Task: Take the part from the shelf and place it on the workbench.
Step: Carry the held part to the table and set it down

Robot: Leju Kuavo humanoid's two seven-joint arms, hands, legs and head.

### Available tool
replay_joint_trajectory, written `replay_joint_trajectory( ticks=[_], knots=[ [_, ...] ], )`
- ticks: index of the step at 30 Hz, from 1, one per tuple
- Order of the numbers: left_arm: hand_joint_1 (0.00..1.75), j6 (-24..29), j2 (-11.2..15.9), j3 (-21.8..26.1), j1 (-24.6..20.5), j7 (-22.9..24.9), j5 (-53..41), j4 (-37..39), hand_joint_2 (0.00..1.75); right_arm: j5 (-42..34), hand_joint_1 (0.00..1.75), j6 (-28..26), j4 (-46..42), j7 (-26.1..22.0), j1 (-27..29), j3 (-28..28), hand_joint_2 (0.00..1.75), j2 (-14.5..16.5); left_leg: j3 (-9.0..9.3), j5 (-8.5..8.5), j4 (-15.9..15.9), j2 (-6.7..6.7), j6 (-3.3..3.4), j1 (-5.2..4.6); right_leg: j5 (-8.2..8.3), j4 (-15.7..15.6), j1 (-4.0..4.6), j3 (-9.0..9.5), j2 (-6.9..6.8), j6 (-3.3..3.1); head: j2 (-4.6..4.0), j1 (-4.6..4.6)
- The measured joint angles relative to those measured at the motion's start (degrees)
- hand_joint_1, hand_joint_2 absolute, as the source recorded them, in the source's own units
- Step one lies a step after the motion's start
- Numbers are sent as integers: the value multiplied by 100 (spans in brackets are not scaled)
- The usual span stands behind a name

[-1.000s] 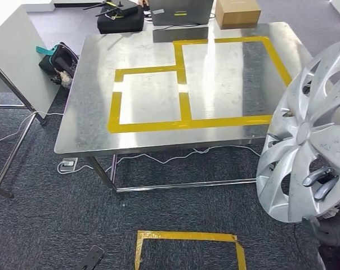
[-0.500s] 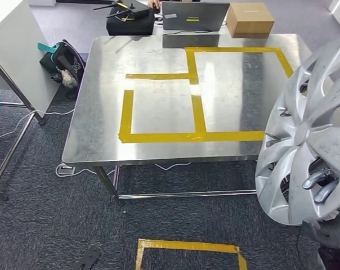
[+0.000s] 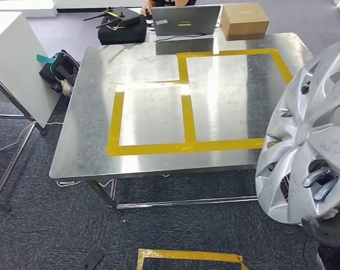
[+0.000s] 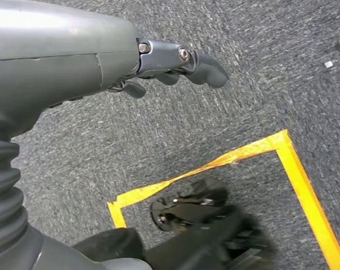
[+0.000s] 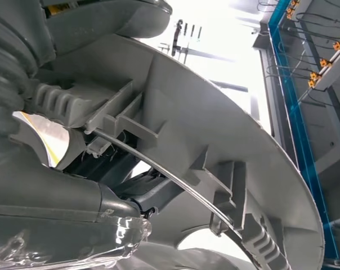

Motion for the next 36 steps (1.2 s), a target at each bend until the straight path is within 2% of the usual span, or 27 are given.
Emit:
replay_joint_trajectory(
  ticks=[1,2,3,4,5,6,8,9,10,11,12,14,15,16,17,19,21,23,25,27,29,30,31,32,34,35,36],
  knots=[
    [0,-1,1,0,7,-1,-1,0,175,11,175,-6,0,0,1,0,175,0,-67,91,-25,0,12,-3,-24,0,5,28,5,-1,0,-1],
    [0,-2,2,0,9,-3,-1,0,175,26,175,-16,0,0,2,0,175,0,-27,295,-247,0,38,-11,-50,-1,10,66,9,3,0,0],
    [0,-3,4,0,9,-5,-1,0,175,41,175,-32,0,0,3,0,175,0,94,566,-608,3,79,-27,-79,-4,14,110,11,11,0,1],
    [0,-3,6,0,7,-9,-1,0,175,55,175,-53,1,2,1,0,175,0,234,760,-978,9,126,-51,-107,-6,21,151,11,29,0,3],
    [0,-3,8,1,2,-11,1,0,175,65,175,-74,2,5,-1,0,175,0,351,843,-1277,14,161,-72,-133,-12,24,175,12,52,0,3],
    [0,-3,8,1,-2,-13,4,0,175,74,175,-94,3,18,-2,0,175,0,426,858,-1468,19,191,-89,-151,-32,27,192,12,83,0,5],
    [0,-2,8,3,1,-16,13,0,175,96,175,-128,16,66,10,-1,175,-3,496,808,-1596,16,235,-90,-128,-32,32,223,11,166,0,8],
    [0,-1,9,4,8,-19,15,0,175,115,175,-145,27,96,18,-3,175,-8,541,850,-1628,15,262,-78,-140,-15,33,240,5,206,0,14],
    [0,1,13,7,12,-20,15,0,175,141,175,-165,39,120,24,-5,175,-15,592,871,-1648,14,289,-65,-184,72,32,231,-2,239,0,26],
    [0,2,16,11,11,-22,14,0,175,179,175,-195,49,135,24,-8,175,-25,639,872,-1653,14,312,-52,-296,229,29,169,-8,256,0,44],
    [0,3,20,15,8,-24,11,0,175,225,175,-240,61,146,23,-11,175,-36,669,868,-1656,15,327,-47,-444,507,25,26,-13,268,0,54],
    [0,1,20,20,11,-27,4,0,175,305,175,-340,92,156,26,-24,175,-57,708,827,-1654,14,346,-47,-725,1202,19,-381,-13,286,0,75],
    [0,-2,18,21,19,-28,0,0,175,329,175,-382,115,161,30,-33,175,-68,732,801,-1653,13,344,-45,-772,1425,13,-554,-14,302,0,79],
    [0,-5,16,21,29,-28,-5,0,175,343,175,-410,139,166,34,-44,175,-78,766,771,-1652,10,334,-40,-703,1446,4,-637,-15,326,0,86],
    [0,-9,13,22,36,-28,-8,0,175,351,175,-429,163,170,36,-56,175,-87,812,736,-1651,7,318,-32,-522,1257,-9,-614,-16,354,0,86],
    [0,-13,11,24,38,-30,-11,0,175,356,175,-445,203,173,35,-77,175,-106,923,654,-1649,0,263,-16,-39,520,-38,-365,-16,418,0,89],
    [0,-15,17,25,25,-31,-16,0,175,357,175,-445,234,170,28,-87,175,-119,977,587,-1643,-3,194,-22,114,36,-41,-168,-15,365,0,91],
    [0,-17,21,25,17,-31,-28,0,175,375,175,-446,263,176,27,-100,175,-134,986,563,-1629,-3,142,-32,76,-24,-27,-121,-9,235,0,90],
    [0,-18,22,26,11,-32,-39,0,175,409,175,-457,281,188,29,-111,175,-158,943,569,-1506,0,100,-26,106,-30,-33,-71,1,150,0,85],
    [0,-19,16,25,-5,-36,-45,0,175,449,175,-486,290,194,17,-116,175,-186,664,457,-1030,5,44,-14,72,-42,-43,-11,1,81,0,83],
    [0,-20,8,24,-1,-40,-49,0,175,499,175,-522,307,205,2,-119,175,-217,181,178,-307,6,0,-3,18,-45,-41,34,1,37,0,83],
    [0,-21,7,24,8,-41,-50,0,175,537,175,-544,321,225,2,-120,175,-234,-25,90,-51,7,-6,0,-12,-45,-38,61,4,28,0,83],
    [0,-23,7,25,17,-42,-48,0,175,598,175,-582,337,270,5,-125,175,-254,-150,109,41,7,3,0,-43,-45,-35,96,10,27,0,81],
    [0,-28,8,26,23,-42,-45,0,175,694,175,-649,358,352,9,-138,175,-284,-168,254,-69,6,23,-3,-77,-45,-33,142,16,31,0,81],
    [0,-36,9,30,26,-47,-38,0,175,946,175,-857,417,582,13,-194,175,-388,55,771,-749,11,104,-27,-152,-53,-29,247,19,56,0,81],
    [0,-38,9,32,27,-53,-36,0,175,1100,175,-992,468,701,10,-238,175,-462,192,921,-1118,15,145,-47,-192,-53,-22,292,19,83,0,82],
    [0,-37,9,34,27,-60,-36,0,175,1249,175,-1130,531,801,7,-289,175,-547,295,977,-1381,18,172,-65,-228,-67,-15,323,18,117,0,86]
  ],
)
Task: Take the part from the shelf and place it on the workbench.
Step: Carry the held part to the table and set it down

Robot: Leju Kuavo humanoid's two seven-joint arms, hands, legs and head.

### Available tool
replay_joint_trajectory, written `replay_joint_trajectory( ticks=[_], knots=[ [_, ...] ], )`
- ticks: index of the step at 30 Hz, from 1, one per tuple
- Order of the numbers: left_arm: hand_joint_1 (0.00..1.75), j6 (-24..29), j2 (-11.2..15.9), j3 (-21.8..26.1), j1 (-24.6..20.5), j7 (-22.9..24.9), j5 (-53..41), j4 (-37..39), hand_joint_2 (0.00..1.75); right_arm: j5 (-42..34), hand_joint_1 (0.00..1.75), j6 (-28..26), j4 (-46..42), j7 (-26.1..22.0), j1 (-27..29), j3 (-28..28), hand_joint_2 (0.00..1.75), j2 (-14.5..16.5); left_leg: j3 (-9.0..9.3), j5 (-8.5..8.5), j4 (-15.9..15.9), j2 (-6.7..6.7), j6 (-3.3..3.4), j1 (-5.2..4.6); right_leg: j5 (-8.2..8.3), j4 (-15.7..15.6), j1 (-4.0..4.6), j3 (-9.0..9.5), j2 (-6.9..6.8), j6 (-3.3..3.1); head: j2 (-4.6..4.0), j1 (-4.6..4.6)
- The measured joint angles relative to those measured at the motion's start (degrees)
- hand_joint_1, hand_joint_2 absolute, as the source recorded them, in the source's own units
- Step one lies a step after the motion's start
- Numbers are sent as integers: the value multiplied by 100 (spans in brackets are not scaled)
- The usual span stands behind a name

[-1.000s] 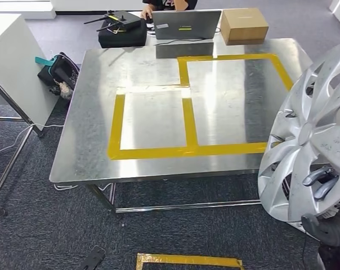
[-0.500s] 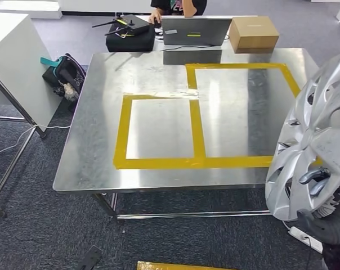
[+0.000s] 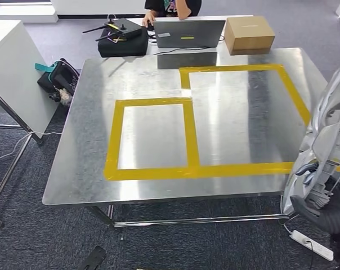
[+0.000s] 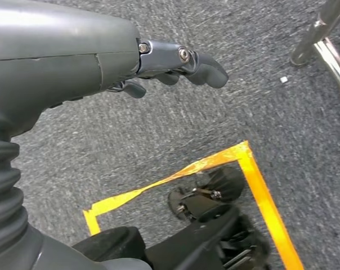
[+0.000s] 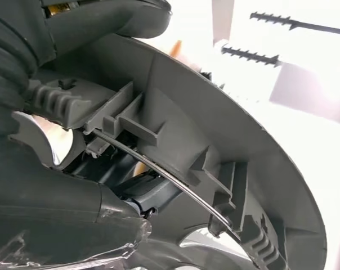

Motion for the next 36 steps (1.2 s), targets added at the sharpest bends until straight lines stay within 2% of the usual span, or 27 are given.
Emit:
replay_joint_trajectory(
  ticks=[2,4,5,7,9,10,11,12,13,14,16,17,18,21,24,27,31,36],
  knots=[
    [0,2,0,2,12,-10,-7,0,175,316,175,-251,155,181,-8,-111,175,-187,87,-64,-218,-1,38,-15,2,-16,14,72,0,90,0,-1],
    [0,7,1,4,30,-12,-27,0,175,636,175,-463,350,392,-40,-209,175,-408,180,-5,-277,-3,92,1,-10,14,8,113,-13,173,0,1],
    [0,13,4,5,30,-8,-42,0,175,830,175,-586,466,537,-76,-247,175,-538,230,14,-288,-1,121,8,-69,131,6,60,-22,203,0,5],
    [0,29,8,7,15,11,-68,0,175,1281,175,-891,709,851,-169,-322,175,-802,298,5,-291,3,167,10,-309,677,2,-238,-33,241,0,10],
    [0,38,3,8,5,36,-103,0,175,1901,175,-1279,973,1146,-222,-407,175,-1052,337,-40,-290,-1,197,2,-586,1329,2,-681,-33,265,0,15],
    [0,38,-1,8,8,49,-123,0,175,2244,175,-1460,1096,1284,-228,-448,175,-1166,367,-71,-290,-6,203,2,-624,1463,0,-823,-34,274,0,17],
    [0,38,-5,8,14,62,-147,0,175,2577,175,-1622,1207,1414,-227,-486,175,-1273,408,-107,-289,-12,200,4,-534,1395,-6,-871,-36,285,0,21],
    [0,38,-11,8,17,74,-169,0,175,2864,175,-1733,1301,1524,-226,-523,175,-1378,460,-146,-288,-18,189,8,-313,1126,-17,-813,-37,300,0,22],
    [0,36,-16,8,17,92,-188,0,175,3114,175,-1810,1394,1610,-228,-565,175,-1483,516,-188,-287,-23,169,11,-18,742,-36,-698,-40,322,0,22],
    [0,34,-16,8,12,111,-208,1,175,3314,175,-1856,1493,1678,-240,-606,175,-1579,568,-229,-279,-27,141,8,186,387,-45,-588,-43,332,0,22],
    [0,28,-10,8,-1,145,-238,1,175,3591,175,-1886,1687,1764,-257,-677,175,-1757,609,-291,-263,-31,88,-14,371,9,-48,-437,-50,263,0,21],
    [0,25,-5,8,-5,155,-249,1,175,3688,175,-1880,1773,1788,-263,-694,175,-1833,612,-311,-255,-31,77,-27,369,-9,-43,-423,-51,212,0,22],
    [0,22,-3,8,-8,158,-259,0,175,3767,175,-1866,1846,1804,-273,-704,175,-1908,605,-312,-255,-29,100,-36,409,-8,-47,-411,-45,177,0,19],
    [0,1,6,7,-24,160,-303,0,175,3989,175,-1680,2122,1816,-350,-705,175,-2119,613,-285,-281,-28,211,-47,457,-15,-57,-430,-15,170,0,12],
    [0,-55,6,2,-45,154,-362,0,175,4164,175,-1274,2442,1652,-373,-622,175,-2410,631,-287,-344,-28,226,-49,435,-18,-49,-435,-11,138,0,14],
    [0,-106,14,-4,-72,136,-416,0,175,4304,175,-954,2664,1424,-387,-397,175,-2724,635,-295,-377,-28,175,-44,420,-18,-39,-433,-14,111,0,14],
    [0,-120,15,-11,-108,74,-506,0,175,4480,175,-801,2780,1243,-446,143,175,-2979,636,-286,-391,-28,29,-28,424,-16,-27,-430,-19,90,0,17],
    [0,-107,15,-12,-156,60,-572,0,175,4725,175,-1026,2812,1194,-555,1093,175,-3080,634,-271,-392,-28,-5,-32,447,-28,-29,-422,-18,90,0,19]
  ],
)
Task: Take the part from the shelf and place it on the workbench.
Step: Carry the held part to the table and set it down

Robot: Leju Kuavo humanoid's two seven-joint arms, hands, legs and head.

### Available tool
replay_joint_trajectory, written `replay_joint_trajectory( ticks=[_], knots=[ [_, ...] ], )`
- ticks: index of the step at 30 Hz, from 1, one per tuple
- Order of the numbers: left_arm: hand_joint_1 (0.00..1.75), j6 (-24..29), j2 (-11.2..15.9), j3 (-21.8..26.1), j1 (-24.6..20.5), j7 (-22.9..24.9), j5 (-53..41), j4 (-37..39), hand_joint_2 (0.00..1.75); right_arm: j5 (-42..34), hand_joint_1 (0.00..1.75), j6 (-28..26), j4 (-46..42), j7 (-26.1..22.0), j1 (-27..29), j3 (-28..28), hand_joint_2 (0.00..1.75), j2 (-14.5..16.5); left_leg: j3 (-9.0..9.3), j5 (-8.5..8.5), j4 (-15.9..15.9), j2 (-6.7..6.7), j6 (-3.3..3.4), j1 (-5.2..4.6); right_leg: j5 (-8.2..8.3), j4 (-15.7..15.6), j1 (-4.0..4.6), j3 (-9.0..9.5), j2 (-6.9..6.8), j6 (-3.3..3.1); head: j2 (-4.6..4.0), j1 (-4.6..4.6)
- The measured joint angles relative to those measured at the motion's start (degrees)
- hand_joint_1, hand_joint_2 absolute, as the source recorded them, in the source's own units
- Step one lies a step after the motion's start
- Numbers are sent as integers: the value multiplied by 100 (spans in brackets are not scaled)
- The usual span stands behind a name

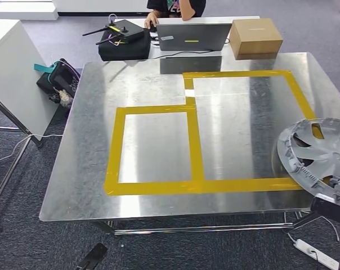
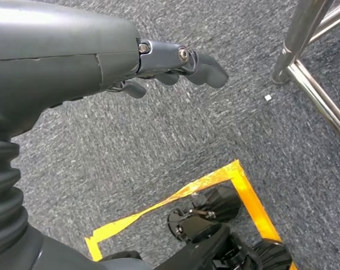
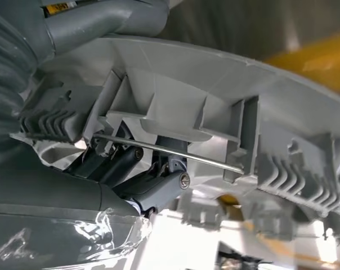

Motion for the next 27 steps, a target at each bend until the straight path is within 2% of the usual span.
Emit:
replay_joint_trajectory(
  ticks=[8,13,16,21,27],
  knots=[
    [0,30,0,-1,-32,-2,-77,0,175,431,175,-99,5,141,-229,1242,175,-188,8,5,1,0,5,-7,20,-35,-5,18,0,18,0,0],
    [0,146,-2,-1,-33,-61,-134,0,175,872,175,-367,66,464,-391,1669,175,-241,9,3,1,0,7,-7,21,-47,-5,25,1,19,0,-1],
    [0,116,-1,-3,-36,-108,-173,0,175,970,175,-537,278,467,-574,1843,175,-238,9,2,1,1,9,-7,25,-55,-5,28,4,25,0,-1],
    [0,45,0,-4,-56,-128,-229,0,175,652,175,-700,845,122,-915,1990,175,-220,8,0,1,8,11,-6,35,-71,-5,41,17,37,0,-1],
    [0,26,20,-4,-48,-184,-240,0,175,-406,175,-626,1191,-265,-985,1767,175,-215,0,9,1,9,26,-21,55,-83,-19,41,18,53,0,1]
  ],
)
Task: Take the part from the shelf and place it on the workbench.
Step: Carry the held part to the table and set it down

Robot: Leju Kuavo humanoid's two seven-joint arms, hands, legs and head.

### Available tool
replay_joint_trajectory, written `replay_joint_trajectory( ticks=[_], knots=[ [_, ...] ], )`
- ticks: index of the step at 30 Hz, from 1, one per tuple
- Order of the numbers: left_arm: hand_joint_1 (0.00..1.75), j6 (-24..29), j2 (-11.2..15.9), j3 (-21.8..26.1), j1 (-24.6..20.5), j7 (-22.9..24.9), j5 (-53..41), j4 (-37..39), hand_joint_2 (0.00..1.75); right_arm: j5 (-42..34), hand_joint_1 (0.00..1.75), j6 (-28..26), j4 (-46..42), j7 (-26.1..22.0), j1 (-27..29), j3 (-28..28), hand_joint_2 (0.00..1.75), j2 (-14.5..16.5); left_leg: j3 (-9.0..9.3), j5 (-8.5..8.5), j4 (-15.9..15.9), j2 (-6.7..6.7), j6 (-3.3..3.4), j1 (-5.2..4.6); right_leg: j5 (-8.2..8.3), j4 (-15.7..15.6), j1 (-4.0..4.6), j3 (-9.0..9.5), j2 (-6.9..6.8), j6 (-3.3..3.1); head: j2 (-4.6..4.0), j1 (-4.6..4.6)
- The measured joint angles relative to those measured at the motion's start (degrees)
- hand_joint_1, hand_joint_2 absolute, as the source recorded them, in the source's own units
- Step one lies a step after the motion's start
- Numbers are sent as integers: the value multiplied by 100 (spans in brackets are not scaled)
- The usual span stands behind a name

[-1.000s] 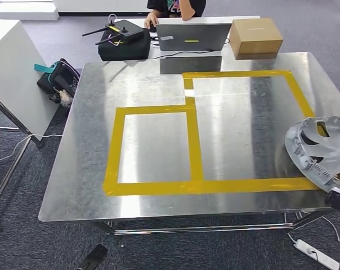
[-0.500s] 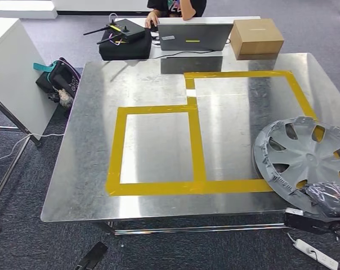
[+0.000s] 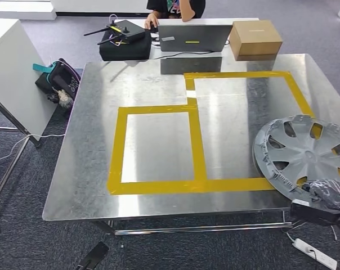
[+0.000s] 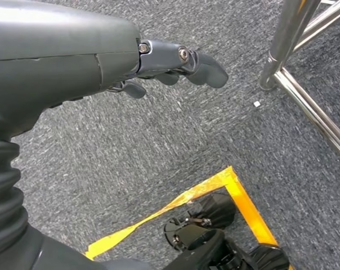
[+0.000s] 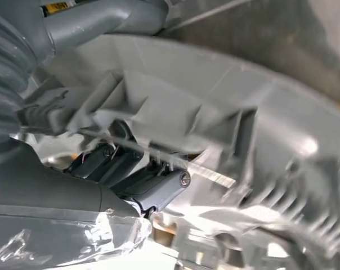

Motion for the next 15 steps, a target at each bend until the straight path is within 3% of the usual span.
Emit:
replay_joint_trajectory(
  ticks=[6,15],
  knots=[
    [0,-6,18,0,22,-22,-10,0,175,-642,175,191,21,-128,-18,-610,175,-22,4,9,0,-1,12,-5,7,-6,-4,-1,-5,5,0,-1],
    [0,-43,20,0,50,-27,-66,0,175,-629,175,206,21,-120,-31,-1013,175,-62,0,12,1,-10,21,-5,5,-8,-4,0,-21,8,0,-1]
  ],
)
